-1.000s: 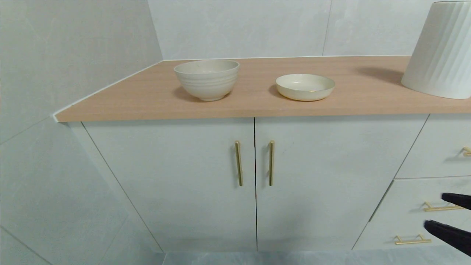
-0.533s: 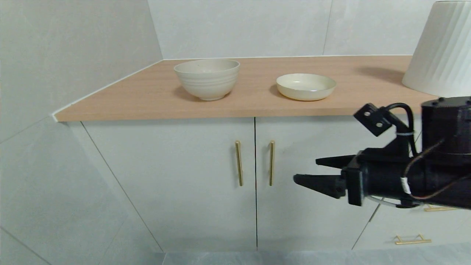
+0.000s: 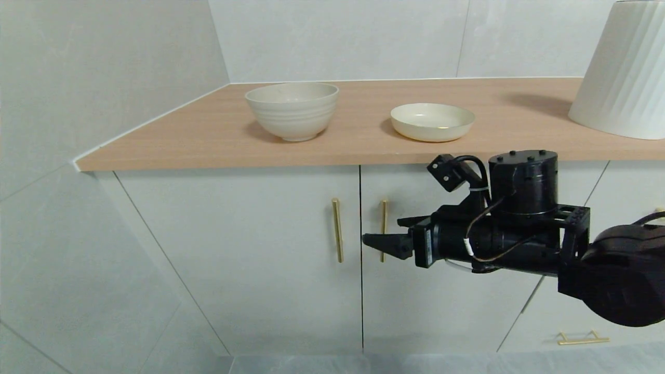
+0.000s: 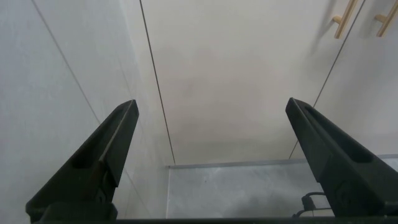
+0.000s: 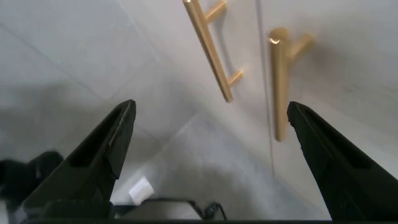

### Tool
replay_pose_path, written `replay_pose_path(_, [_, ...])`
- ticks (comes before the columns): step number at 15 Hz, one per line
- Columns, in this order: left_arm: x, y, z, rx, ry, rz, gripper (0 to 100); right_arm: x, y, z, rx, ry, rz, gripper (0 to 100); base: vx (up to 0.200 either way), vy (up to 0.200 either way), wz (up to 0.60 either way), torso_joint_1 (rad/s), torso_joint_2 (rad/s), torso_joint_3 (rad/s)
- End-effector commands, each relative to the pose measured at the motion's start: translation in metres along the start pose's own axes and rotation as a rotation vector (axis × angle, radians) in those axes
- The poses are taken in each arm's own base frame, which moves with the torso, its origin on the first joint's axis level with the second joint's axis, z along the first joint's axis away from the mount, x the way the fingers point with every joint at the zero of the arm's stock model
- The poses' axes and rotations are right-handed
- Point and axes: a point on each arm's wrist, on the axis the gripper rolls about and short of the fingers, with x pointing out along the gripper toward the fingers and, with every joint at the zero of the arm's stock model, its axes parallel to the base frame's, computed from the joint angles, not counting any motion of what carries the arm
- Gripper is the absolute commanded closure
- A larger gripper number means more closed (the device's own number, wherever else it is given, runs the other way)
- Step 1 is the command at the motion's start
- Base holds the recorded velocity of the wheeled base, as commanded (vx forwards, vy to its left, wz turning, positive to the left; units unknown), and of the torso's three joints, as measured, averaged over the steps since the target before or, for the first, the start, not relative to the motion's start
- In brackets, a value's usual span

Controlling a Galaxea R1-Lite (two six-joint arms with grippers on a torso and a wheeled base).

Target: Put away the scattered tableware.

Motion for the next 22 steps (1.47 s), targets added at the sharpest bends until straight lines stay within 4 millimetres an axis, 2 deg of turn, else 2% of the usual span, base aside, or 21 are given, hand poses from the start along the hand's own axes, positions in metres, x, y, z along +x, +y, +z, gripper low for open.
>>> replay_pose_path(1, [0.000, 0.000, 0.000, 0.000, -0.002, 0.000, 0, 0.018, 0.002, -0.019, 0.015, 0.054, -0.008, 0, 0.000, 0.000, 0.00, 0.000, 0.00, 0.000])
replay_pose_path(6, [0.000, 0.000, 0.000, 0.000, 0.000, 0.000, 0, 0.041, -0.009, -0.030, 0.005, -0.006, -0.078, 0, 0.000, 0.000, 0.00, 0.000, 0.00, 0.000])
replay_pose_path(10, [0.000, 0.000, 0.000, 0.000, 0.000, 0.000, 0, 0.050, -0.012, -0.034, 0.024, -0.032, -0.077, 0, 0.000, 0.000, 0.00, 0.000, 0.00, 0.000])
replay_pose_path(18, [0.000, 0.000, 0.000, 0.000, 0.000, 0.000, 0, 0.046, -0.005, -0.029, 0.083, -0.068, -0.044, 0, 0.000, 0.000, 0.00, 0.000, 0.00, 0.000])
replay_pose_path(22, [0.000, 0.000, 0.000, 0.000, 0.000, 0.000, 0, 0.036, -0.001, -0.028, 0.082, -0.057, 0.012, 0, 0.000, 0.000, 0.00, 0.000, 0.00, 0.000])
